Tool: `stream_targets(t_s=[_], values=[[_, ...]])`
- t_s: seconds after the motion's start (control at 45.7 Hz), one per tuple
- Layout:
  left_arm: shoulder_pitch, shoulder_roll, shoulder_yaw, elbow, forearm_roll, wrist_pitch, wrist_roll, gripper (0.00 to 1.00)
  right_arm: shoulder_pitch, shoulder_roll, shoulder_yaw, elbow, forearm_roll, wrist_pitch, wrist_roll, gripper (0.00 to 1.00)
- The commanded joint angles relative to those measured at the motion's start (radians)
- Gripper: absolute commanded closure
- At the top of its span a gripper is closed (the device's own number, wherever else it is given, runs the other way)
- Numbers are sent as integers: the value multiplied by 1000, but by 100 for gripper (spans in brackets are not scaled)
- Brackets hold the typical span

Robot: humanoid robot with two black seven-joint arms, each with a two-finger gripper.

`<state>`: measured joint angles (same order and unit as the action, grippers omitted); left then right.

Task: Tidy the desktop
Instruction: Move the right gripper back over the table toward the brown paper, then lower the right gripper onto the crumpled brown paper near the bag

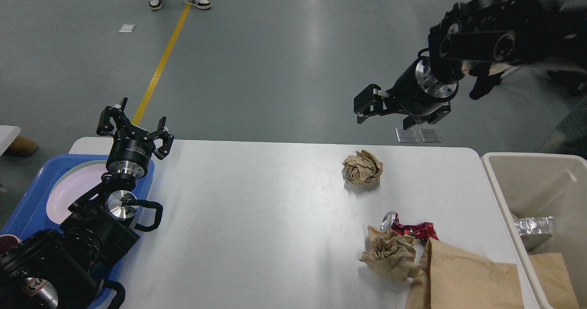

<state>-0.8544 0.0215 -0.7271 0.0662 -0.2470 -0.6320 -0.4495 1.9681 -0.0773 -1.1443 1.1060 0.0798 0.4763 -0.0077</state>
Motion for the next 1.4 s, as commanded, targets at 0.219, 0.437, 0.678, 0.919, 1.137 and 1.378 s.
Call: stream_targets(t_s=[0.219,0.437,0.678,0.919,1.137,1.378], values=[[0,0,0,0,0,0,0,4,-359,243,0,-328,21,-169,-5,0],[0,0,0,0,0,0,0,3,-544,277,0,-535,29,-173,-6,0],[0,-2,0,0,0,0,0,4,-675,269,0,-659,31,-215,-6,0],[0,0,0,0,0,0,0,3,-776,268,2,-680,31,-200,-5,0],[0,0,0,0,0,0,0,3,-667,212,21,-549,28,-62,-2,0],[0,0,0,0,0,0,0,3,-514,117,21,-336,23,120,-2,0]])
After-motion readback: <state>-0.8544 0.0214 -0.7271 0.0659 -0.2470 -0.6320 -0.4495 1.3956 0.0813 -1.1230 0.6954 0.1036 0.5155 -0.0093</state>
